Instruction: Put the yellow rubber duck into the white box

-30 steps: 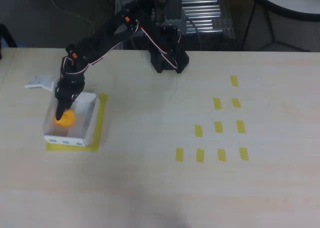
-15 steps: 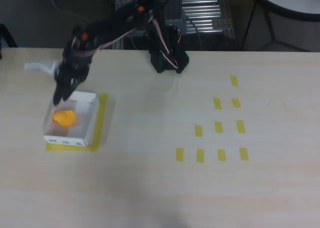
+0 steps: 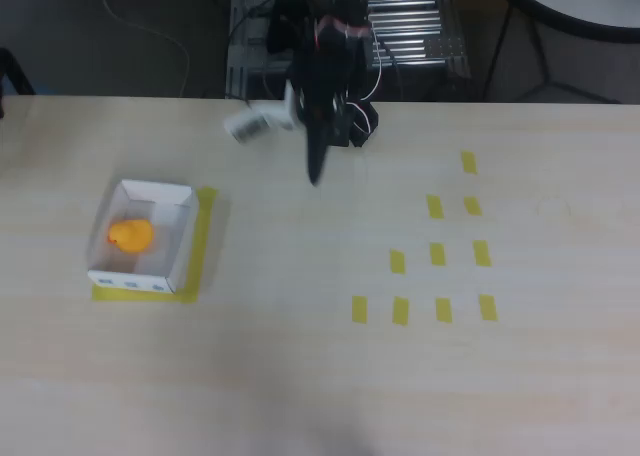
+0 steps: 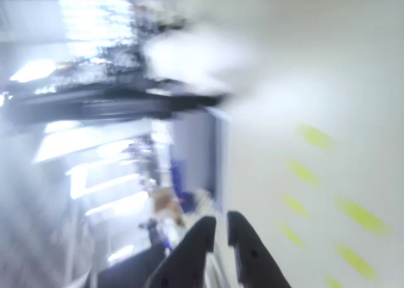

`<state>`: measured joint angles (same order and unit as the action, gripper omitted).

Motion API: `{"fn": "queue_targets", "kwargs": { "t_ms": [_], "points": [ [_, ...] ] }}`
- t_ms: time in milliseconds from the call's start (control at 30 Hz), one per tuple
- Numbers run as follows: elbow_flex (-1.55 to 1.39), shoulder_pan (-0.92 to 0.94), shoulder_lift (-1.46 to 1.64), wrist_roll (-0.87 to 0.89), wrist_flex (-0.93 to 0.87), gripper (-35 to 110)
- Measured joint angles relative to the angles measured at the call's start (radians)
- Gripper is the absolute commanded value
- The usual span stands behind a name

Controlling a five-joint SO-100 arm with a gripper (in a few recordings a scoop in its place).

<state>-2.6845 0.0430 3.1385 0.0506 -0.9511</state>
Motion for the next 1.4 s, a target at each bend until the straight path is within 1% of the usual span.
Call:
{"fn": "queue_targets", "kwargs": {
  "t_ms": [100, 233, 433, 1400],
  "points": [
    [-0.121, -0.029, 0.11, 0.091, -0.121, 0],
    [-0.229, -0.04, 0.147, 0.137, -0.178, 0],
    [-0.336, -0.032, 0.147, 0.14, -0.178, 0],
    [-0.339, -0.026, 0.147, 0.14, -0.178, 0]
  ]
}}
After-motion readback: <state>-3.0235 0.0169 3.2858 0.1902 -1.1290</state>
